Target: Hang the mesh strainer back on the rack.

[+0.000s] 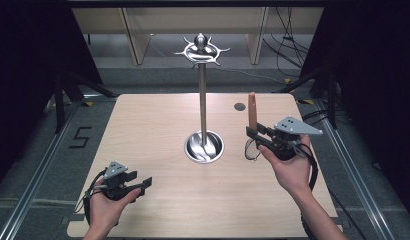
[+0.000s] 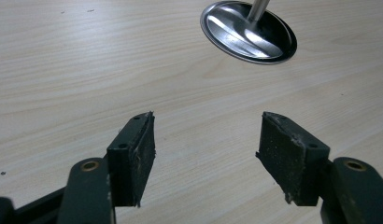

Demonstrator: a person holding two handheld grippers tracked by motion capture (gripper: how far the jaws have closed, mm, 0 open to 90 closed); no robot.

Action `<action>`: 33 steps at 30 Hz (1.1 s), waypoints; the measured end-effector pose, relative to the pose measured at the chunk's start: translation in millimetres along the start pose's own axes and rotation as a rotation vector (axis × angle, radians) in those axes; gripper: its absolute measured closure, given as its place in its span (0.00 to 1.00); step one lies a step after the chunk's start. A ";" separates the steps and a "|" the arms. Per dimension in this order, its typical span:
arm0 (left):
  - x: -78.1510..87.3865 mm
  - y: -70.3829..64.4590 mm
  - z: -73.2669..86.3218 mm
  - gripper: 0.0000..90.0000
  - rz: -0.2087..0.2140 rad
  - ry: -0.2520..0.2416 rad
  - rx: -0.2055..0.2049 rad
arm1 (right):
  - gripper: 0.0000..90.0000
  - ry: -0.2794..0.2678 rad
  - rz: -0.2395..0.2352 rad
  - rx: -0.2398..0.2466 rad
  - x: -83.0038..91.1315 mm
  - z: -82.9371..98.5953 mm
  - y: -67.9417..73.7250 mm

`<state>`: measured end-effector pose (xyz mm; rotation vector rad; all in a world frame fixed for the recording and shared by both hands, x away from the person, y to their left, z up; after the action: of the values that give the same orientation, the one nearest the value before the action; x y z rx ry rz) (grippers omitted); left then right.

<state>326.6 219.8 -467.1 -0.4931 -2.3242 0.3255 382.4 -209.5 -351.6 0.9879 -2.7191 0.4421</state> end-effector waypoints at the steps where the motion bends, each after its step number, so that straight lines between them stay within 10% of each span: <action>1: -1.5 -1.9 0.4 0.39 0.008 -0.021 0.026 | 0.77 0.005 0.006 -0.010 0.9 -1.2 0.2; 33: -0.9 -1.9 -0.3 0.39 0.002 -0.029 0.035 | 0.77 -0.036 0.000 0.019 -9.8 -27.0 -3.3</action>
<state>326.8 217.7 -466.7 -0.4768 -2.3416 0.3764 394.5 -196.7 -328.7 1.0108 -2.7514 0.4549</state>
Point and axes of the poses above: each handheld gripper's, and its own axes: x roughly backward along the jaws, z roughly out of its underside, y roughly to its left, the point moved 1 cm from there along -x, roughly forward along the jaws, and after that the axes turned 15 degrees about x, right-handed, at the moved point
